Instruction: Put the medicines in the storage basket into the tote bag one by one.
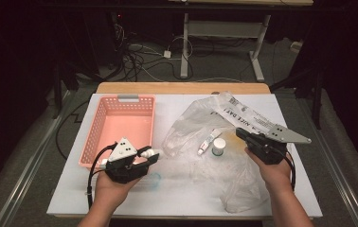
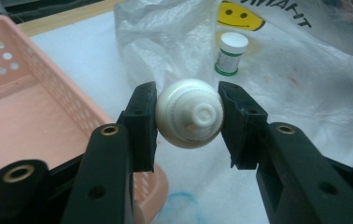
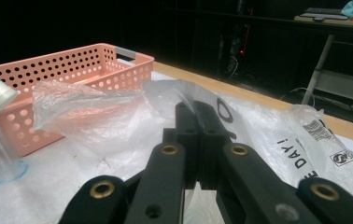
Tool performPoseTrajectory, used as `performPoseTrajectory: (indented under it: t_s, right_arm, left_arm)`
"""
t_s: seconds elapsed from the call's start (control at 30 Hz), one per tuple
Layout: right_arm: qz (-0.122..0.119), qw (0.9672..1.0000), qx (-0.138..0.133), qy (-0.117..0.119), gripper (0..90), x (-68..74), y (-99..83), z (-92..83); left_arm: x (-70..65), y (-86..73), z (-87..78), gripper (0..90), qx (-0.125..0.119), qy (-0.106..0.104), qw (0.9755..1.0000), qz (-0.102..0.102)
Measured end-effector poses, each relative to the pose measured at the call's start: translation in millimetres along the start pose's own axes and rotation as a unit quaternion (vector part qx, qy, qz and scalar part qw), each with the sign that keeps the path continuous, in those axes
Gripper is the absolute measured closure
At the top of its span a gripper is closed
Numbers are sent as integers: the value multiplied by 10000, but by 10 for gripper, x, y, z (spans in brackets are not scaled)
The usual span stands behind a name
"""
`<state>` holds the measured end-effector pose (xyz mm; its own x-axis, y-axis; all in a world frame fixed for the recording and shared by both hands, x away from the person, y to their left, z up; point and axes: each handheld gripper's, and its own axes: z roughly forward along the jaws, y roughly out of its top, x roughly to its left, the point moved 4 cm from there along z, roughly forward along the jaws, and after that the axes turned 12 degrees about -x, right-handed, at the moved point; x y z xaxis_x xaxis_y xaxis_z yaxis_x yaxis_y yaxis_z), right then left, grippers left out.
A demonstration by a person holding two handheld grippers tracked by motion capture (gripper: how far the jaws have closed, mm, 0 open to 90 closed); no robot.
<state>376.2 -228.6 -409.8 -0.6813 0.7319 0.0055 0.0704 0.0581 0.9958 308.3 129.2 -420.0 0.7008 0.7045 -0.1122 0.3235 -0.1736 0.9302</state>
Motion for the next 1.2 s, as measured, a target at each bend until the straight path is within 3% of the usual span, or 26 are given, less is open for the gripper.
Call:
performPoseTrajectory:
  t_s: [0.33, 0.73, 1.2]
  right_arm:
    - [-32, 10000, 15, 20, 900, 23, 0, 15]
    - [-25, 10000, 20, 30, 900, 36, -6, 20]
    - [-19, 10000, 19, 29, 900, 28, -9, 30]
  left_arm:
    - [-229, 1, 219, 580, 38, -243, 9996, 131]
    - [-395, 29, 582, 579, 94, -439, 9989, 147]
    - [-761, 56, 1208, 578, 235, -729, 9963, 383]
